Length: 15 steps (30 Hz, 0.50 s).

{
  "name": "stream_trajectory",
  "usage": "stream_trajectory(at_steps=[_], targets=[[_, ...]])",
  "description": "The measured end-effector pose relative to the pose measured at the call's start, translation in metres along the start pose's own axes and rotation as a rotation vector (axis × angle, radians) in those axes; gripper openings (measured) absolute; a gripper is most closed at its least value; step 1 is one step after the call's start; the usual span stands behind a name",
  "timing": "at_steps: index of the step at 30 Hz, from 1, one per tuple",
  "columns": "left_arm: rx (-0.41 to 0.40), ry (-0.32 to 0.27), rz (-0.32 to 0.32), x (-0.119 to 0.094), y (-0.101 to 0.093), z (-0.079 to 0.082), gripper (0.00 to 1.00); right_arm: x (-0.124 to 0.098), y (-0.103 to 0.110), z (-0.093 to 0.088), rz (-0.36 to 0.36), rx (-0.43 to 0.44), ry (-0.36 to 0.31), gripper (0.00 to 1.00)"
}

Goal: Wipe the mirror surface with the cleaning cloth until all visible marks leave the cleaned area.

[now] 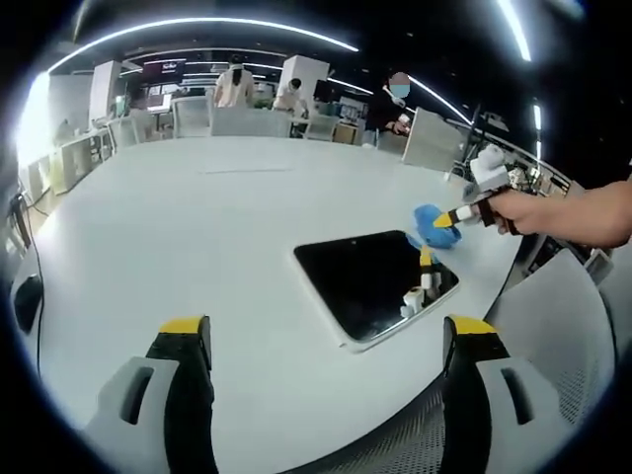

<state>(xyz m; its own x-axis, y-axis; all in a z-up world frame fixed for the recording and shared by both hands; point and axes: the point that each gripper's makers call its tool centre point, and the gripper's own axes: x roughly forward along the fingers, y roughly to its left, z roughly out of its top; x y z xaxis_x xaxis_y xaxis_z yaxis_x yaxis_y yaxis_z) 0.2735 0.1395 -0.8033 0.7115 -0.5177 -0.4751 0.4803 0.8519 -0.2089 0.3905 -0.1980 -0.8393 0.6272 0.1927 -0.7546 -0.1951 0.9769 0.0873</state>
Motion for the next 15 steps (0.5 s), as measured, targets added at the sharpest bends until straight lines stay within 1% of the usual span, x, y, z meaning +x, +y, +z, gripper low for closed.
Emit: stream_trajectory(at_steps=[2,6,9,12,15], targets=[[0.002,0.002,-0.001,0.000,0.000,0.000,0.97,-0.002,0.004,0.006,0.012,0.001,-0.007,0.01],[0.004,0.005,-0.001,0.000,-0.001,-0.001,0.97,-0.007,0.018,0.019,0.057,0.031,-0.027,0.01],[0.006,0.006,0.000,0.001,0.000,-0.001,0.97,-0.009,0.034,0.029,0.113,0.054,-0.036,0.01],[0.006,0.006,0.000,0.001,0.000,-0.001,0.97,-0.008,0.050,0.032,0.158,0.075,-0.035,0.01],[0.006,0.006,0.001,0.001,0.000,-0.001,0.97,0.003,0.061,0.025,0.169,0.053,-0.009,0.01]])
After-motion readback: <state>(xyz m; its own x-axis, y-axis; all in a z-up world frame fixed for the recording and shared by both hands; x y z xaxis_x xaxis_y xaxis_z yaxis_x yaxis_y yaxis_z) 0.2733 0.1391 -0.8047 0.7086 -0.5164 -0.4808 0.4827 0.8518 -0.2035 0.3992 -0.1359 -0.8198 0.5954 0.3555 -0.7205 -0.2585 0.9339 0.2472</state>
